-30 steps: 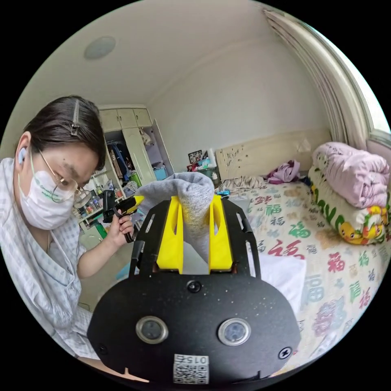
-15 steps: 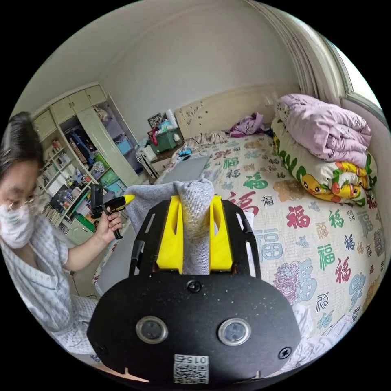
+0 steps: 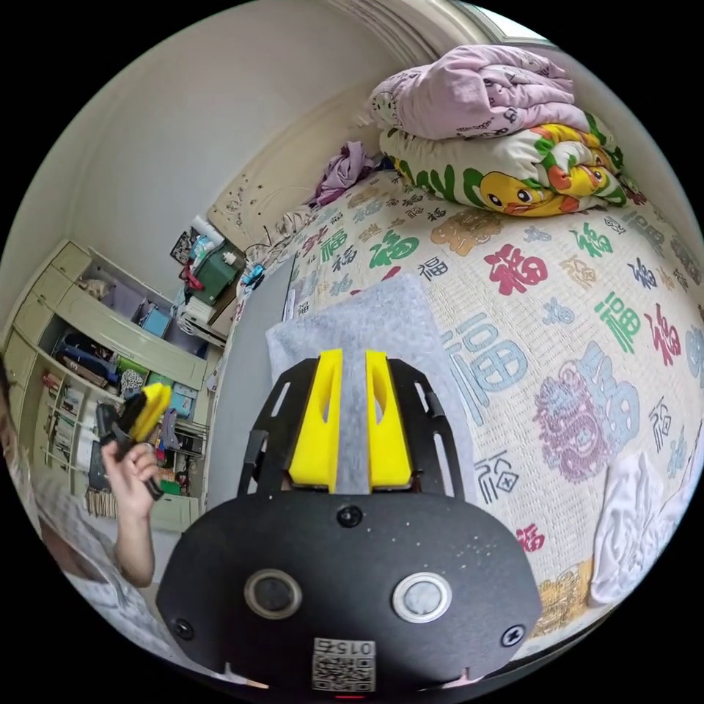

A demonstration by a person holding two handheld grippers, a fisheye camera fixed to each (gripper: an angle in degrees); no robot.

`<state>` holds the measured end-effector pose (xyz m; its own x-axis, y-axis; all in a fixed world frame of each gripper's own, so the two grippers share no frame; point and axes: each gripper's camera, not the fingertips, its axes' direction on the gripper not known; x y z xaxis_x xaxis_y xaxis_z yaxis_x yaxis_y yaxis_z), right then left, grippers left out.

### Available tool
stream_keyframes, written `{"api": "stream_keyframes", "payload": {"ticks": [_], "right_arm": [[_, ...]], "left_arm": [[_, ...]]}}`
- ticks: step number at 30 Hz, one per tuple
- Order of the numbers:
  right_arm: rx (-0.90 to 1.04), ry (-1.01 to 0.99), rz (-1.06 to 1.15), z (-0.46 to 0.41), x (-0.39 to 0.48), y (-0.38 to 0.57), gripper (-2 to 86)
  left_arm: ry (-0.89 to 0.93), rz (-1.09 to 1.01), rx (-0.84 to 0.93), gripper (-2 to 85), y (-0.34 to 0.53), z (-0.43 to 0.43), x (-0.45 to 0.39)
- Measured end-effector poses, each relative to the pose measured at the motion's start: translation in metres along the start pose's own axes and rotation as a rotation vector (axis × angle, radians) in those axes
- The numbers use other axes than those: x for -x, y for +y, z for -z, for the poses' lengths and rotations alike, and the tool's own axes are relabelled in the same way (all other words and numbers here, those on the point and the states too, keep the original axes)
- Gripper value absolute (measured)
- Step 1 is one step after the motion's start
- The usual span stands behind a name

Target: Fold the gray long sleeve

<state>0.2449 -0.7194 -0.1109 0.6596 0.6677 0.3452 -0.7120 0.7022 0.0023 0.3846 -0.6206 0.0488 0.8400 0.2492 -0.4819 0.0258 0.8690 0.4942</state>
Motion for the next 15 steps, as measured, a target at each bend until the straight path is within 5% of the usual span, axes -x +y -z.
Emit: {"api": "stream_keyframes", "payload": {"ticks": [5,15], "right_arm": [[-0.077,0.098,-0.097,0.066,-0.005,0.058,3.8],[-0.214,0.172,-0.191,0.15,0.004,0.125,0.1]], "left_arm": [[-0.156,0.055,-0.15,3.2,0.008,0.033,-0.09],[-0.322,-0.035,-0.014,-0.6,0.004,0.001,-0.195]]}}
